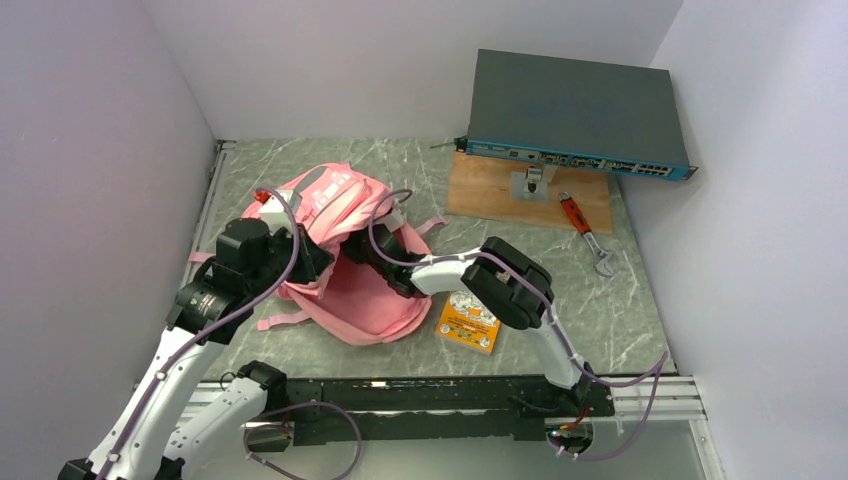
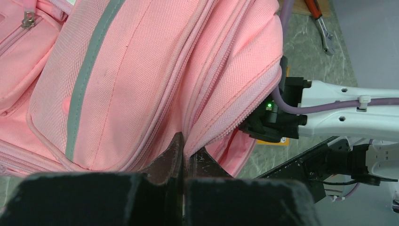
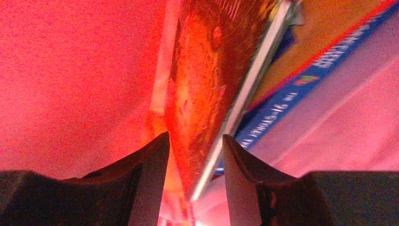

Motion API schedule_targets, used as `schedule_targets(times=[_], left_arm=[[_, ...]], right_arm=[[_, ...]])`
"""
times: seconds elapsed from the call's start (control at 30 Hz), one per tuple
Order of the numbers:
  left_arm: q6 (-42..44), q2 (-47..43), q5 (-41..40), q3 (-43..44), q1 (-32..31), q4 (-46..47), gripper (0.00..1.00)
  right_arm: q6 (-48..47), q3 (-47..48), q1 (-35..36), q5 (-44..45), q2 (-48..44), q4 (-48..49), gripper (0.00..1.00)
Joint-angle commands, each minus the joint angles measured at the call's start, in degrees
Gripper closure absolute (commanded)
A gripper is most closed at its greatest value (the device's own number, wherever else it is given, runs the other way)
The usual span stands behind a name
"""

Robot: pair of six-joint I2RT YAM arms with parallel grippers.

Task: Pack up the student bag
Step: Place the book in the student bag.

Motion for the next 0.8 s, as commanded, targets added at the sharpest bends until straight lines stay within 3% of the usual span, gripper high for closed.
schedule_targets(times=[0.0,0.17,0.23,0.37,0.6,0.77], left_arm=[[-0.66,-2.36,0.76,2.98,-0.07,5.11,1.00],[-0.15,-2.10,0.83,2.52,-0.07,5.90,1.00],[0.03,-2.10,0.59,2.17,-0.07,6.22,1.00],[0.42,-1.90,0.20,1.82,-0.07,6.23,1.00],[0.41,-1.90,0.00,0.79,-0.07,6.49,1.00],[0.10,-2.03,0.05,-0.34,-0.07,7.37,1.00]], right_arm=[[-5.94,-5.84,-1.48,0.96,-8.28,3.19,0.51],[-15.01,-20.79,-1.47,-4.73,-22.06,3.19,0.42],[-21.17,-24.68,-1.28,-8.48,-29.14,-2.73,0.41],[-30.32,-29.67,-0.03,-4.91,-41.35,-19.21,0.29],[-31.87,-39.11,-3.42,3.42,-59.53,-42.57,0.16],[-24.53,-39.94,-14.89,4.83,-71.38,-64.88,0.12]])
